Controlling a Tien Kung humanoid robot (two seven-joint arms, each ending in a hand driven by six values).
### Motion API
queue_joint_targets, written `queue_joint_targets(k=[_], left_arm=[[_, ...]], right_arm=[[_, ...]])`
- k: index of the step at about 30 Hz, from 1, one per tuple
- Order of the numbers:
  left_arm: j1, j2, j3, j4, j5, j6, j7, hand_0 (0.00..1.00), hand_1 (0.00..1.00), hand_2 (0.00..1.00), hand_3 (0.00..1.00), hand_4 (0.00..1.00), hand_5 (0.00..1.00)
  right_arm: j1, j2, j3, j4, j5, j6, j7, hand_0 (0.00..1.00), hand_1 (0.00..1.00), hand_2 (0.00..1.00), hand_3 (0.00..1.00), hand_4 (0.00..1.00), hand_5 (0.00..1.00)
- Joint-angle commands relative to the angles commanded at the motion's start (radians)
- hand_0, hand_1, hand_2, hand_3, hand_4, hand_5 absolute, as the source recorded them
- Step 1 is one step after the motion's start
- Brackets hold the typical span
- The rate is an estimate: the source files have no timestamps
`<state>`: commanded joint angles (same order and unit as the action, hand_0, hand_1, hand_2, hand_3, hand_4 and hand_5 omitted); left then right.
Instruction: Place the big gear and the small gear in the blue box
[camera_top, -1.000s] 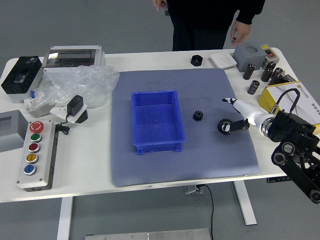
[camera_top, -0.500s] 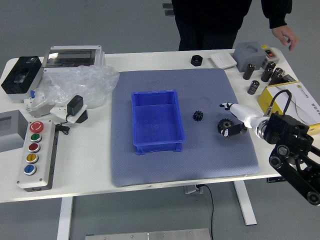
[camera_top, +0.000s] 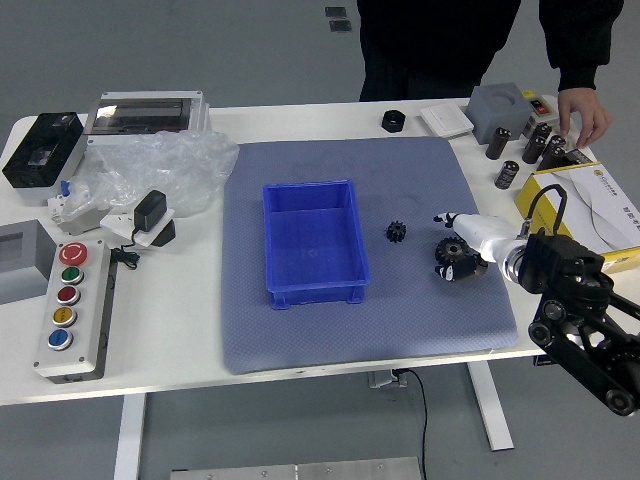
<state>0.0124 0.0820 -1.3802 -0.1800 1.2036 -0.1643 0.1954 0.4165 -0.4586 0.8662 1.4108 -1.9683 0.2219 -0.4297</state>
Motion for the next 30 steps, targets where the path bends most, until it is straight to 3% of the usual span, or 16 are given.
queue_joint_targets(k=[18, 30], left_arm=[[-0.002, -0.002, -0.001, 0.000, 0.000, -0.001, 0.000, 0.782, 0.810, 0.802, 0.818, 0.627, 0.241], [-0.002, -0.002, -0.001, 0.000, -0.001, -0.002, 0.000, 0.782, 0.810, 0.801, 0.817, 0.628, 0.241]], right_arm=[[0.031, -0.010, -0.034, -0.065, -0.026, -0.009, 0.023, 0.842, 0.837, 0.849, 0.892, 0.740, 0.274], [0.046, 0.005, -0.044, -0.093, -0.027, -0.004, 0.019, 0.834, 0.821, 0.838, 0.877, 0.735, 0.283]])
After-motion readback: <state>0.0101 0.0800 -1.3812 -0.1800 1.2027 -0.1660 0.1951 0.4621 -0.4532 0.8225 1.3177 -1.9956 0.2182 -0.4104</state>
